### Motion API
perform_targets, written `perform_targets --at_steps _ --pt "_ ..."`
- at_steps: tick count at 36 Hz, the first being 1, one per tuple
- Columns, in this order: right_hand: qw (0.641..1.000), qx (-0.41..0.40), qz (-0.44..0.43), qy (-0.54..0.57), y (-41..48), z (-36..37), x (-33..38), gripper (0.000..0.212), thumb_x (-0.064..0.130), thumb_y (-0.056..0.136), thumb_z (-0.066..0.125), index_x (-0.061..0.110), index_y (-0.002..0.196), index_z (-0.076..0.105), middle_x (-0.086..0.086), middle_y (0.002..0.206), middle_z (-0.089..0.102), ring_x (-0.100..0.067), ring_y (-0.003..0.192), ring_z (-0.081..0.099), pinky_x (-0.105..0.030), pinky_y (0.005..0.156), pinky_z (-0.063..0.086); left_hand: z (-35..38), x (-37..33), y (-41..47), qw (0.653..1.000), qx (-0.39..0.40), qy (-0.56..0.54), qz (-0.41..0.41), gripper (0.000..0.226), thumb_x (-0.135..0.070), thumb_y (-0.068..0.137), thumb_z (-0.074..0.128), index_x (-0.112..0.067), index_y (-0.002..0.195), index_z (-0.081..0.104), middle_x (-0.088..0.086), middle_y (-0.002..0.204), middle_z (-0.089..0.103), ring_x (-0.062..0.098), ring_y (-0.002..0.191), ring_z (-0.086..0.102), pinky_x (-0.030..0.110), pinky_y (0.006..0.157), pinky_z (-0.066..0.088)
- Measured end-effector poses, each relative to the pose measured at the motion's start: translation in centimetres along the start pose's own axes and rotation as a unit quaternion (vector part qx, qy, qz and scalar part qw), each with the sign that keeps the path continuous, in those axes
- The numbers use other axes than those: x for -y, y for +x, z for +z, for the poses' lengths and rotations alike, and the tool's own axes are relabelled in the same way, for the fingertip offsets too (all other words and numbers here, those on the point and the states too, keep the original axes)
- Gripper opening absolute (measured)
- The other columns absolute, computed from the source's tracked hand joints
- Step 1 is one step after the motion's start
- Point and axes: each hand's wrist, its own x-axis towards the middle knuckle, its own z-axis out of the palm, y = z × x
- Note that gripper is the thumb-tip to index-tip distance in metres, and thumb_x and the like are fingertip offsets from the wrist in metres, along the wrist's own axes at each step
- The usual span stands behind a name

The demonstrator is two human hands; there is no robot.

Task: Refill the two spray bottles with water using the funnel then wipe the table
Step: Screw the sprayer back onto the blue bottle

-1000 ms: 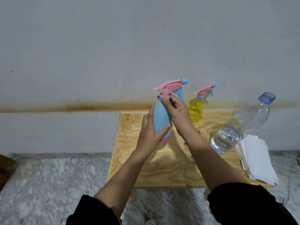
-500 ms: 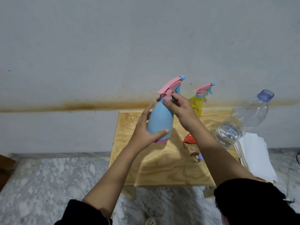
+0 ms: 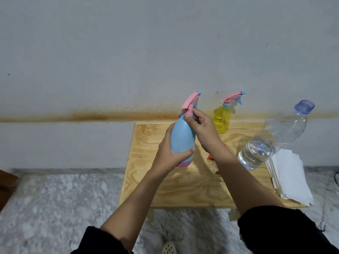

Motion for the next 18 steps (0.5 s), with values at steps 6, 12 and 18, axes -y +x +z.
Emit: perform_targets --at_steps 6,12,18 --pt "0.999 -0.021 0.041 -0.012 -1.0 1.0 -2.3 0.014 0.018 0.093 0.057 0.019 0.104 0.064 -0.004 0.102 0.070 -0.011 0.094 0.063 -0.027 0.084 0.049 0.7 2.6 -0.9 0.998 -0.037 0.005 -0.041 0.087 -0.043 0.064 0.079 -0.042 0.136 0.031 -0.008 0.123 0.054 0.012 0.109 0.058 0.047 0.085 0.053" --pt "0.987 -0.129 0.036 -0.094 -2.0 2.0 -4.9 0.027 0.023 0.084 0.069 0.013 0.108 0.062 0.000 0.100 0.065 -0.013 0.097 0.059 -0.029 0.082 0.047 1.6 4.6 -3.2 0.987 -0.084 0.139 -0.004 0.102 -0.062 0.069 0.066 -0.012 0.147 0.023 0.007 0.142 0.044 0.023 0.118 0.053 0.043 0.086 0.052" --pt "0.985 -0.047 0.080 -0.148 -1.8 2.1 -6.4 0.030 0.037 0.083 0.067 0.020 0.103 0.053 0.005 0.100 0.058 0.000 0.093 0.052 -0.018 0.079 0.040 2.8 5.3 -5.5 0.980 -0.098 0.165 -0.048 0.106 -0.063 0.066 0.062 -0.020 0.150 0.014 0.012 0.124 0.055 0.023 0.104 0.056 0.041 0.078 0.052"
